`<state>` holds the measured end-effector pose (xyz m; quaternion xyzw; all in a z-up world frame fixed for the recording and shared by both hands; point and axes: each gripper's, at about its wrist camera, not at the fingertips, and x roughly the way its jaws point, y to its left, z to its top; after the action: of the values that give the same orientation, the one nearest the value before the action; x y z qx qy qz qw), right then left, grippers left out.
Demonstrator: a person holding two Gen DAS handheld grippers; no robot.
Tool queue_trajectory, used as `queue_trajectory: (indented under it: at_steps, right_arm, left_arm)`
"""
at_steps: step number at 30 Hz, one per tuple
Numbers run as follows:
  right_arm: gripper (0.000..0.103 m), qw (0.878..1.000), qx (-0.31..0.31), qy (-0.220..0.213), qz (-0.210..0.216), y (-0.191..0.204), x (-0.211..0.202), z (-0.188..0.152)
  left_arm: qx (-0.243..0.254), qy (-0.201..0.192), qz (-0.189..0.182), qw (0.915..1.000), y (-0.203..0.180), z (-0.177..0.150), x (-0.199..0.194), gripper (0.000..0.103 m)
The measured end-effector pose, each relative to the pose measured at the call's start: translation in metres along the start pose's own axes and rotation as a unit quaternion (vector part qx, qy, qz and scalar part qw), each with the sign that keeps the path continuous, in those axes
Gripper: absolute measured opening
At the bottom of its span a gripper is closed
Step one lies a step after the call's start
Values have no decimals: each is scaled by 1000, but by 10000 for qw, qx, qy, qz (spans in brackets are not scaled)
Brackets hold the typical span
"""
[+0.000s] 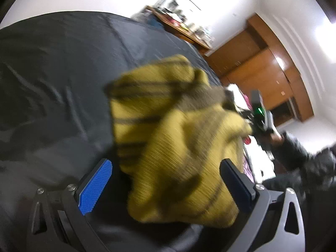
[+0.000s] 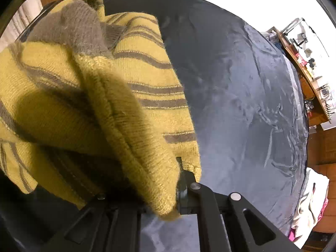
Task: Fold clothes
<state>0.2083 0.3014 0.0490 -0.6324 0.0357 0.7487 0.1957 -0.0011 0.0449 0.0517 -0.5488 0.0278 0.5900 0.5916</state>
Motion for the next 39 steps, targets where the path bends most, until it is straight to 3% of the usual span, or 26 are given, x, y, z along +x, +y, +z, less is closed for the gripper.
queue_trajectory:
  at_steps: [5, 9, 13, 15, 19, 24, 27, 29, 32, 35, 39]
  right_arm:
    - [9, 9998, 90, 21, 157, -6, 4, 6]
    - [9, 9999, -29, 59, 83, -12, 6, 9]
    - [9, 9979, -470, -12, -440, -18, 11, 15]
    - [9, 9962, -422, -97, -751, -28, 14, 23]
    - [9, 9956, -314, -158, -868, -28, 15, 31]
    - [9, 9966, -179, -182, -788, -21, 15, 37]
    - [9, 9970, -99, -196, -740, -17, 15, 40]
    - [9, 9967, -84, -251, -764, -11, 11, 39]
    - [9, 9951, -127, -411, -895, 4, -1, 30]
    - [9, 9929, -171, -570, -1026, 18, -12, 21]
    - [9, 9890, -135, -859, -1196, 30, -29, 14]
  left_arm:
    - [13, 228, 51, 9997, 4, -16, 11, 103]
    - [-397, -84, -106, 9991, 28, -19, 0, 103]
    - [-565, -421, -216, 9973, 46, -26, -26, 103]
    - [-563, -410, -204, 9974, 46, -29, -28, 103]
    - [-207, -282, -126, 9993, 30, -36, -22, 103]
    - [795, 239, -55, 9965, -16, -47, 6, 99]
    - [885, 456, -81, 9950, -20, -51, 17, 92]
    - [712, 478, -206, 9961, -14, -52, 16, 74]
    - [561, 403, -385, 9969, -16, -55, 11, 55]
    - [821, 346, -395, 9952, -38, -57, -1, 40]
    - [1326, 172, -391, 9902, -84, -40, -15, 34]
